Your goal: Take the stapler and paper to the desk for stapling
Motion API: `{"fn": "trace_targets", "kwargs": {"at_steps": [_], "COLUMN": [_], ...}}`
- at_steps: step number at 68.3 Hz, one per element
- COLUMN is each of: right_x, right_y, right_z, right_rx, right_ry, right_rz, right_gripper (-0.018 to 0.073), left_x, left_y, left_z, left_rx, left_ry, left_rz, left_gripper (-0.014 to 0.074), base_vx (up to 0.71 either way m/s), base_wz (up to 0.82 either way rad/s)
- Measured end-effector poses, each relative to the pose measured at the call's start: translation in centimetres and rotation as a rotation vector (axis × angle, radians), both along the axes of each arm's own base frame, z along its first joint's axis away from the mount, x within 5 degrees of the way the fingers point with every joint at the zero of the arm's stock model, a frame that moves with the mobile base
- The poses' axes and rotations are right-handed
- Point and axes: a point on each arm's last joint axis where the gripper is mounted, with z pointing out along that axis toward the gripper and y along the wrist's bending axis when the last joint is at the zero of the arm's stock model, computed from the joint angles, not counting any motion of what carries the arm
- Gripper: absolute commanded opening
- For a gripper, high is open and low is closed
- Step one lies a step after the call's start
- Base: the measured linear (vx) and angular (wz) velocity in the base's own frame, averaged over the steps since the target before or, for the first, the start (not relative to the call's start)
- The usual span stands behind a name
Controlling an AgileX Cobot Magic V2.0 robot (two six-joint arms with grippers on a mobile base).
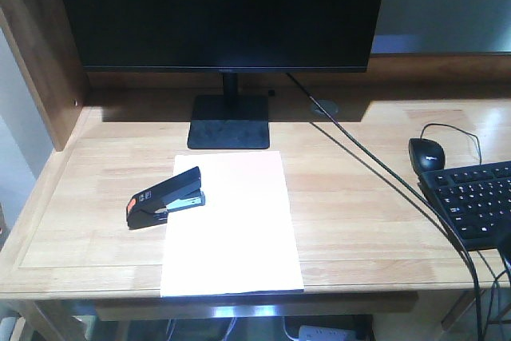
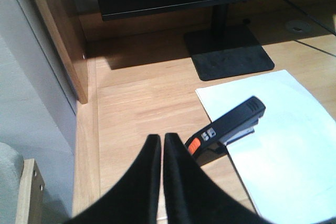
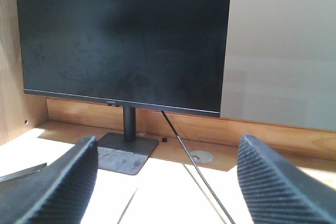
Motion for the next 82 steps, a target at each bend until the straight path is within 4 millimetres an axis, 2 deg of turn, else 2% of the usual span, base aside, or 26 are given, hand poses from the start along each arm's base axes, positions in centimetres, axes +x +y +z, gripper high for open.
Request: {"fn": "trace_targets", "kwargs": {"at_steps": [12, 22, 29, 72, 76, 82], "right_x": [0.0, 0.0, 0.0, 0.0, 0.0, 0.1], "right_y": [0.0, 0.0, 0.0, 0.0, -0.1, -0.4], "right_z": [0.0, 0.0, 0.0, 0.0, 0.0, 0.0], "right_rx": [0.000, 0.000, 0.000, -0.006, -0.013, -0.017], "right_ry": [0.000, 0.000, 0.000, -0.002, -0.004, -0.002], "right_rz": [0.000, 0.000, 0.000, 0.000, -0.013, -0.051], "right_gripper": [0.0529, 0.0529, 0.0529, 0.0525, 0.0501, 0.0402], "left_x": [-5.2, -7.9, -8.9, -9.4, -9.4, -9.4], "left_y": [0.8, 1.2, 1.4, 1.5, 1.5, 1.5], "left_z": [-4.1, -4.2, -4.3, -4.3, -4.3, -4.3], "left_rx": [-0.012, -0.050, -0.061, -0.065, -0.065, -0.065], "left_ry": [-0.150, -0.397, -0.464, -0.491, -0.491, -0.491], "left_rz": [-0.006, -0.005, -0.005, -0.004, -0.004, -0.004], "left_gripper": [-0.0007, -0.0007, -0.0007, -0.0007, -0.0007, -0.0007], "base_vx": [0.00, 0.00, 0.00, 0.00, 0.00, 0.00], "base_wz": [0.00, 0.00, 0.00, 0.00, 0.00, 0.00]}}
